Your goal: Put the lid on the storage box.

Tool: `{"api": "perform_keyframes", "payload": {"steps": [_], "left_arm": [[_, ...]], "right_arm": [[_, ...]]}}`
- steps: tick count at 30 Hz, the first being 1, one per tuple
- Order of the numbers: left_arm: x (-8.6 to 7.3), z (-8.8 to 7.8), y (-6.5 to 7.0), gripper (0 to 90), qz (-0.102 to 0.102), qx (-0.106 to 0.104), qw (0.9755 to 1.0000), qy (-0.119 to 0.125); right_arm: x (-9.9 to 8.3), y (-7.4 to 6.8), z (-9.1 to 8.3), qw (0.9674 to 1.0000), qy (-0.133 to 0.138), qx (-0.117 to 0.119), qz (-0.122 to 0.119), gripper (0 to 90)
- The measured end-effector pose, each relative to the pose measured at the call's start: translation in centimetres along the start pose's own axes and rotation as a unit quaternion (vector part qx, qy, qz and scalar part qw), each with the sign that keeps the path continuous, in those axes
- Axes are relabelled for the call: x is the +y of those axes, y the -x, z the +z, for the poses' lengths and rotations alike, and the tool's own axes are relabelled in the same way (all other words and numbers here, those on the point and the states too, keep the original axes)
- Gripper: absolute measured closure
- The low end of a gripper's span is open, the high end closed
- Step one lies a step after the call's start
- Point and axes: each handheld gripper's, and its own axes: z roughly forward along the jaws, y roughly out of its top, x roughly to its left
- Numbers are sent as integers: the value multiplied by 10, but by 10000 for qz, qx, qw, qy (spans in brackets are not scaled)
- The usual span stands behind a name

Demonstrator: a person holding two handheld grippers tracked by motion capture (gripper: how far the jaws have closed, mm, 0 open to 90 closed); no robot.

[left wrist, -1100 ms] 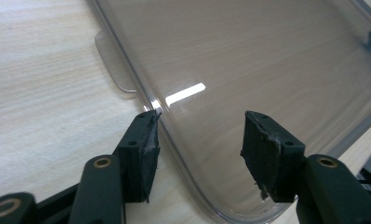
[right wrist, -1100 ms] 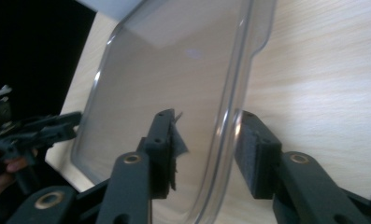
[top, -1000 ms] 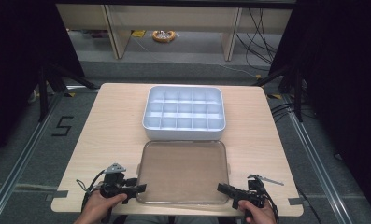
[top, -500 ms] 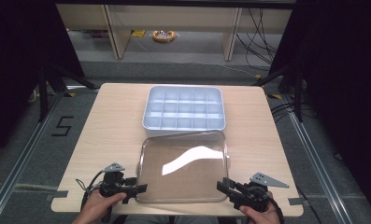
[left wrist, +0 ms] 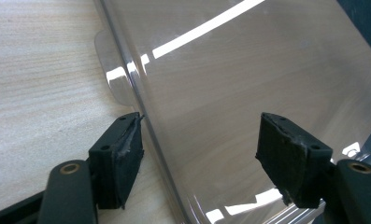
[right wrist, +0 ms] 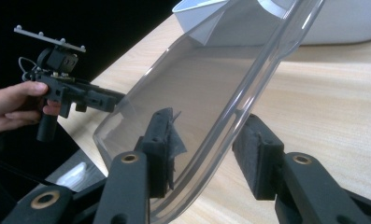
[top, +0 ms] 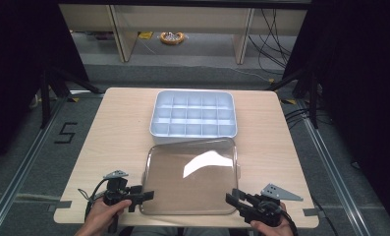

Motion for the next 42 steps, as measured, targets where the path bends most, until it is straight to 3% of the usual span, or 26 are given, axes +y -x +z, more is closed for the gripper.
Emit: {"api": "perform_keyframes", "payload": {"steps": [3, 4, 6, 7, 9, 10, 13, 14, 15, 16, 18, 20, 21, 22, 23, 24, 25, 26, 27, 29, 33, 34, 37, 38, 40, 42], "left_arm": [[1, -1, -2, 310, -79, -24, 10000, 16], [1, -1, -3, 307, -129, -57, 9999, 14], [1, -1, -3, 324, -152, -44, 9999, 15], [0, -2, -4, 366, -161, -73, 9998, 18], [0, -3, -4, 383, -194, -56, 9998, -1], [-1, -5, -6, 456, -249, -127, 9996, 19], [-1, -8, -7, 510, -144, -176, 9997, -25], [0, -8, -3, 551, -33, -111, 9999, 101], [0, -9, -1, 563, 82, -75, 9999, 130], [0, -10, 1, 574, 148, -45, 9998, 149], [0, -11, 3, 598, 262, -25, 9995, 195], [0, -12, 4, 608, 230, -11, 9995, 232], [-1, -12, 5, 624, 272, 15, 9994, 235], [-1, -13, 6, 627, 363, 55, 9989, 278], [-1, -13, 7, 631, 374, 85, 9988, 289], [-1, -13, 7, 631, 374, 85, 9988, 289], [0, -14, 8, 631, 384, 152, 9987, 312], [0, -14, 8, 631, 384, 152, 9987, 312], [1, -16, 7, 631, 462, 199, 9983, 307], [1, -16, 10, 631, 501, 254, 9977, 371], [2, -19, 15, 651, 631, 335, 9962, 507], [3, -21, 16, 656, 669, 334, 9956, 570], [6, -25, 19, 663, 743, 443, 9939, 679], [6, -25, 19, 663, 743, 443, 9939, 679], [8, -29, 23, 659, 859, 540, 9916, 799], [10, -31, 25, 656, 893, 546, 9914, 788]], "right_arm": [[0, -2, -2, 10000, -10, 29, -89, 602], [-1, -5, -2, 9997, -3, 67, -219, 604], [-2, -6, -2, 9998, -65, 69, -197, 604], [-4, -6, -1, 9993, -106, 14, -363, 607], [-4, -7, -2, 9997, -104, 64, -233, 607], [-4, -5, -2, 9999, -137, 12, -87, 607], [-5, -2, -3, 9998, -157, -101, 9, 606], [-6, 6, -2, 9994, -209, -271, 6, 605], [-7, 6, -1, 9994, -224, -272, 75, 603], [-8, 4, -2, 9982, -340, -389, 310, 602], [-8, 7, -2, 9973, -424, -507, 311, 599], [-9, 11, 0, 9972, -427, -577, 216, 597], [-10, 9, -1, 9948, -617, -691, 424, 596], [-11, 14, 1, 9946, -593, -850, 111, 602], [-11, 10, 0, 9922, -716, -962, 354, 611], [-11, 10, 0, 9922, -716, -962, 354, 611], [-11, 14, 1, 9926, -760, -937, 139, 624], [-11, 11, 1, 9916, -825, -946, 308, 627], [-12, 14, 2, 9924, -779, -941, 113, 630], [-11, 15, 2, 9910, -857, -1028, -9, 635], [-10, 12, 3, 9919, -750, -1014, 176, 658], [-9, 14, 2, 9919, -740, -1036, -5, 661], [-8, 12, 2, 9918, -709, -1060, -130, 673], [-8, 12, 2, 9918, -709, -1060, -130, 673], [-7, 10, 4, 9912, -671, -1139, -110, 678], [-7, 10, 5, 9916, -675, -1107, -16, 678]]}}
